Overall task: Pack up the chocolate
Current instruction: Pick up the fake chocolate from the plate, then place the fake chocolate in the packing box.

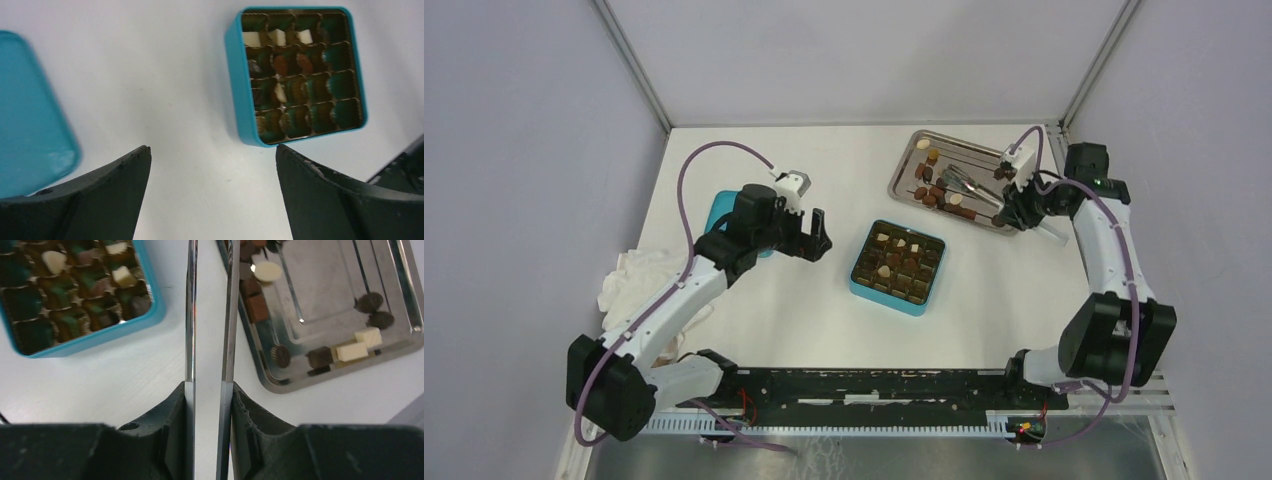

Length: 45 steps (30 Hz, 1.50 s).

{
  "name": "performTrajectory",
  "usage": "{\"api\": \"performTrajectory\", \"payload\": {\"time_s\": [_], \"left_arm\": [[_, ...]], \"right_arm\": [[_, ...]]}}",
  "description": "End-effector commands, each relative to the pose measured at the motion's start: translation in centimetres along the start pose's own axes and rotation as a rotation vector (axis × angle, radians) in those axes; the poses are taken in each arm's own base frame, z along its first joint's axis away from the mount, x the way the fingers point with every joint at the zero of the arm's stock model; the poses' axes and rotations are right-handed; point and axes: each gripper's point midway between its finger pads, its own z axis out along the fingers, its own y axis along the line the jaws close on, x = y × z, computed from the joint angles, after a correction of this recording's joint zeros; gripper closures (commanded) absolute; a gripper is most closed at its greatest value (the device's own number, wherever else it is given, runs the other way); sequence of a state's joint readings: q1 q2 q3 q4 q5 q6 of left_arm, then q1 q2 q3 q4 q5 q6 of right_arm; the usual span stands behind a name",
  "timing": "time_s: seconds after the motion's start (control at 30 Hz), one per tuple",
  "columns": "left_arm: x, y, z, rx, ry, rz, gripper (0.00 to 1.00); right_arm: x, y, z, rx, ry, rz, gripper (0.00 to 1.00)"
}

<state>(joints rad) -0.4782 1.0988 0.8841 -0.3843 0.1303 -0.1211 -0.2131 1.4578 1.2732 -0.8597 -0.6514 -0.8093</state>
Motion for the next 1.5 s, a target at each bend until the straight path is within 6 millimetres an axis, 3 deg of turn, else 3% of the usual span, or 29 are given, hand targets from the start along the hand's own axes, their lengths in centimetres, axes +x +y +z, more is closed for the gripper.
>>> {"api": "performTrajectory", "payload": {"time_s": [0.0,0.1,0.33,0.57,0.83,1.13,1.47], "left_arm": [[-2.2,-6.1,1.3,0.313,0.021,-0.218,0.05],[-1.9,-7.1,3.0,0.326,0.035,-0.325,0.22],[1.2,-7.9,7.4,0.191,0.105,-0.314,0.32],[3.0,-8.9,9.3,0.165,0.152,-0.28,0.36],[3.4,-8.8,9.1,0.127,0.138,-0.25,0.37],[3.5,-8.3,7.9,0.101,0.104,-0.237,0.37],[2.6,-7.7,6.0,0.086,0.038,-0.231,0.36]], "right_arm": [[-2.2,5.6,-1.4,-0.143,-0.184,-0.077,1.0],[-1.7,8.3,-1.8,-0.19,-0.231,-0.108,1.0],[1.4,12.7,-2.2,-0.294,-0.209,-0.22,1.0],[4.5,15.2,-2.1,-0.349,-0.161,-0.328,1.0],[6.3,15.4,-0.5,-0.331,-0.08,-0.372,1.0],[5.8,15.0,1.7,-0.265,-0.013,-0.423,0.99],[6.6,14.4,2.1,-0.23,0.042,-0.427,0.91]]}}
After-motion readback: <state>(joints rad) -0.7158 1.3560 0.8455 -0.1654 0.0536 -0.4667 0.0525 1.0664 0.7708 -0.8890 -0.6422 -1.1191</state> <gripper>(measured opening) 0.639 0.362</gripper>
